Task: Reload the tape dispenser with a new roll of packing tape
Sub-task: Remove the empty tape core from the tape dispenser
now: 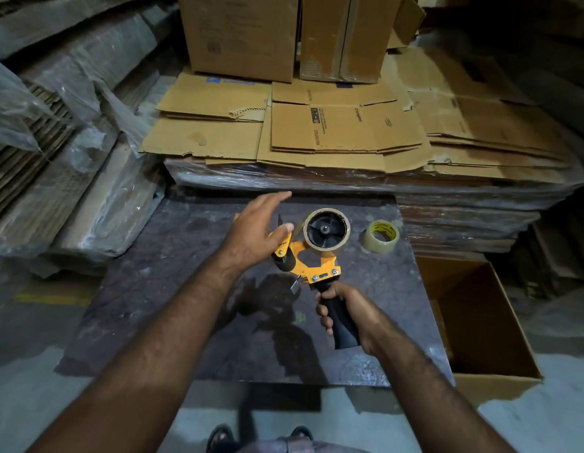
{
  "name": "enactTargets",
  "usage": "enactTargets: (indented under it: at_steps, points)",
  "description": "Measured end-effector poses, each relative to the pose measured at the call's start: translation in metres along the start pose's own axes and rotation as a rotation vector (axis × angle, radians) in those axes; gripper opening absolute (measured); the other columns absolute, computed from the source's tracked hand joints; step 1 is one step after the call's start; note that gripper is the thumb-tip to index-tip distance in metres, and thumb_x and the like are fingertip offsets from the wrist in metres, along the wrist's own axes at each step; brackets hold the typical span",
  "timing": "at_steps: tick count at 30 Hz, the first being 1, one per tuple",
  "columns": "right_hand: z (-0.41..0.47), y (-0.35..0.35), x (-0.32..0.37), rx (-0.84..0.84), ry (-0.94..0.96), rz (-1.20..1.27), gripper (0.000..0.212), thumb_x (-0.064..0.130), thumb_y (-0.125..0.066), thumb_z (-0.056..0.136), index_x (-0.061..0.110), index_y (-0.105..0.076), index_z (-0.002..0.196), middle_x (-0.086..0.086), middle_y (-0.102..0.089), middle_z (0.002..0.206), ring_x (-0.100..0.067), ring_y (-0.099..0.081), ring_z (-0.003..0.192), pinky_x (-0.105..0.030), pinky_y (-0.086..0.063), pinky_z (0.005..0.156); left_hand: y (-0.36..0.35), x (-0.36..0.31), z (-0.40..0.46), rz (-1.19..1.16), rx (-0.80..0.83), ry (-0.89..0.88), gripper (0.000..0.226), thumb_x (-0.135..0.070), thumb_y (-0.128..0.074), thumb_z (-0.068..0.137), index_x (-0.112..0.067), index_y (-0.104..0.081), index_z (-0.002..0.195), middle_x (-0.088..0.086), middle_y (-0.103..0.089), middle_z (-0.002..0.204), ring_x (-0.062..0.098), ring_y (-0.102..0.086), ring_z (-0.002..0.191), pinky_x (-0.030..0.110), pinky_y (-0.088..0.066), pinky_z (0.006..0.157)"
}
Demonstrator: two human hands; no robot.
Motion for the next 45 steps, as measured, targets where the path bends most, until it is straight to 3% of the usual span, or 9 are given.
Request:
enactTargets:
  at_steps: [4,13,20,33,36,40,41,43,45]
  points:
    - [0.01,0.017,-0.009,-0.093,0.024,-0.034,0.012,0.015,-0.047,0.089,0.005,-0.053,0.084,-0.01,-0.054,0.063,-0.021,-0.045,0.05,-0.031,-0.039,0.047,-0.018,0.015,-0.01,-0.029,0.046,0.044,0.064,-0.057,-0.046,0.082,-0.033,-0.046,0.142,-0.003,-0.052,0.147,0.021,-0.048,0.137,0.062,-0.041,0.108]
    - [0.057,0.058,-0.072,-0.252,-0.157,0.247,0.035,0.035,-0.038,0.089,0.013,-0.059,0.073,-0.003,-0.051,0.058,-0.017,-0.044,0.046,-0.026,-0.034,0.047,-0.084,0.056,-0.063,-0.044,0.234,0.144,0.052,-0.022,-0.04,0.086,-0.023,-0.055,0.136,0.003,-0.059,0.14,0.028,-0.054,0.131,0.056,-0.044,0.106]
    - [0.083,0.062,-0.115,-0.295,-0.29,0.231,0.032,0.038,-0.039,0.085,0.012,-0.056,0.073,-0.006,-0.049,0.061,-0.021,-0.041,0.05,-0.027,-0.032,0.048,-0.102,0.089,-0.099,-0.023,0.306,0.257,0.054,-0.02,-0.04,0.086,-0.021,-0.057,0.136,0.004,-0.062,0.136,0.028,-0.055,0.128,0.051,-0.045,0.105]
    - [0.097,0.043,-0.122,-0.198,-0.364,0.206,0.038,0.038,-0.04,0.092,0.008,-0.061,0.105,-0.018,-0.066,0.095,-0.033,-0.064,0.085,-0.038,-0.049,0.077,-0.108,0.116,-0.13,-0.018,0.363,0.312,0.05,-0.02,-0.044,0.087,-0.015,-0.058,0.135,0.008,-0.062,0.135,0.029,-0.057,0.125,0.049,-0.047,0.103]
    - [0.086,0.045,-0.119,-0.159,-0.324,0.285,0.042,0.041,-0.047,0.095,0.01,-0.067,0.117,-0.012,-0.067,0.097,-0.026,-0.064,0.087,-0.037,-0.048,0.079,-0.11,0.111,-0.124,-0.009,0.389,0.312,0.051,-0.024,-0.043,0.087,-0.016,-0.057,0.135,0.007,-0.062,0.135,0.03,-0.056,0.126,0.049,-0.046,0.105]
    - [0.067,0.06,-0.105,-0.147,-0.243,0.2,0.024,0.034,-0.05,0.099,0.019,-0.069,0.096,0.004,-0.068,0.075,-0.007,-0.065,0.06,-0.031,-0.045,0.067,-0.116,0.097,-0.108,-0.017,0.428,0.313,0.051,-0.031,-0.042,0.089,-0.024,-0.053,0.138,0.003,-0.059,0.138,0.027,-0.053,0.129,0.054,-0.043,0.106]
    - [0.063,0.067,-0.098,-0.186,-0.203,0.103,0.021,0.032,-0.052,0.099,0.018,-0.065,0.107,0.004,-0.068,0.085,-0.006,-0.066,0.069,-0.032,-0.047,0.072,-0.118,0.092,-0.102,-0.021,0.438,0.296,0.051,-0.032,-0.042,0.09,-0.026,-0.051,0.139,0.002,-0.059,0.139,0.026,-0.053,0.129,0.055,-0.043,0.106]
    - [0.058,0.081,-0.08,-0.298,-0.097,-0.11,0.046,0.03,-0.06,0.096,0.017,-0.048,0.139,-0.002,-0.064,0.12,-0.013,-0.063,0.102,-0.04,-0.052,0.093,-0.124,0.083,-0.091,-0.018,0.456,0.26,0.046,-0.029,-0.046,0.094,-0.027,-0.05,0.14,0.0,-0.058,0.139,0.025,-0.052,0.129,0.058,-0.043,0.105]
    - [0.058,0.087,-0.058,-0.365,0.022,-0.267,0.065,0.028,-0.065,0.094,0.019,-0.034,0.15,-0.003,-0.048,0.145,-0.019,-0.051,0.125,-0.042,-0.044,0.107,-0.13,0.077,-0.077,-0.003,0.46,0.223,0.044,-0.023,-0.052,0.097,-0.026,-0.049,0.141,0.001,-0.058,0.139,0.026,-0.052,0.128,0.058,-0.043,0.105]
Point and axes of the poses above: each hand's wrist, its own z-axis towards the middle knuckle, its own y-axis out of the back of the hand, x = y × z, the point moved 7 cm from there along z, towards the middle knuckle
